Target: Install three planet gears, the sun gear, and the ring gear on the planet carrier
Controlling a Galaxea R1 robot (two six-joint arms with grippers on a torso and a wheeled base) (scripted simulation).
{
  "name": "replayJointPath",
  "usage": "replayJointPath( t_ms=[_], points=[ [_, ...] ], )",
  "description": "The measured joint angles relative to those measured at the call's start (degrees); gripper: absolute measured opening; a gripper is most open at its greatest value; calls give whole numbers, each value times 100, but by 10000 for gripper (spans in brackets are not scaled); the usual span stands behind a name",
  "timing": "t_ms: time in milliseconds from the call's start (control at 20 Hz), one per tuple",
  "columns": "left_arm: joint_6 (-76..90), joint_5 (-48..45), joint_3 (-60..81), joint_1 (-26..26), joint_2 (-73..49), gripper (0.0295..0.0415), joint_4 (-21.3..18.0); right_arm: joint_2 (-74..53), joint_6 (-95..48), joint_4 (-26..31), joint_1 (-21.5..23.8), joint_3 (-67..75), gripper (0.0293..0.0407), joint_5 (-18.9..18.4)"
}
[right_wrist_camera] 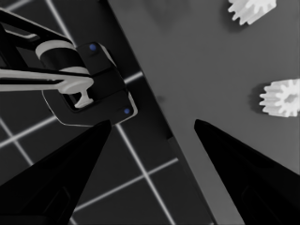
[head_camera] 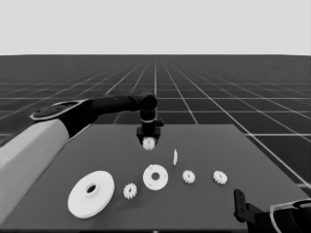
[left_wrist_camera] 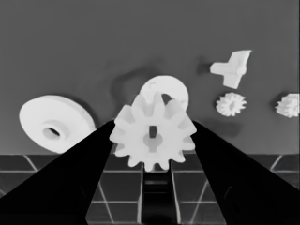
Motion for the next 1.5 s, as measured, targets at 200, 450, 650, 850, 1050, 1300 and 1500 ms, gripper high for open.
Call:
replayJointPath(
  t_ms=[200,450,650,850,1050,1300,1500],
  points=[
    [24,2,-149,1,114,312,1,0,0,0,0,0,385,0],
    [359,-656,-758,1742,304,313,1605,0,0,0,0,0,385,0],
    [517,-789,-1046,1911,407,312,1754,0,0,0,0,0,385,0],
    [534,-806,-1083,1943,414,372,1773,0,0,0,0,0,385,0],
    [536,-808,-1087,1946,415,384,1775,0,0,0,0,0,385,0],
    [39,-338,-178,1409,102,385,1178,0,0,0,0,0,385,0],
    [-36,-37,-68,135,92,385,141,0,0,0,0,0,385,0]
  ],
)
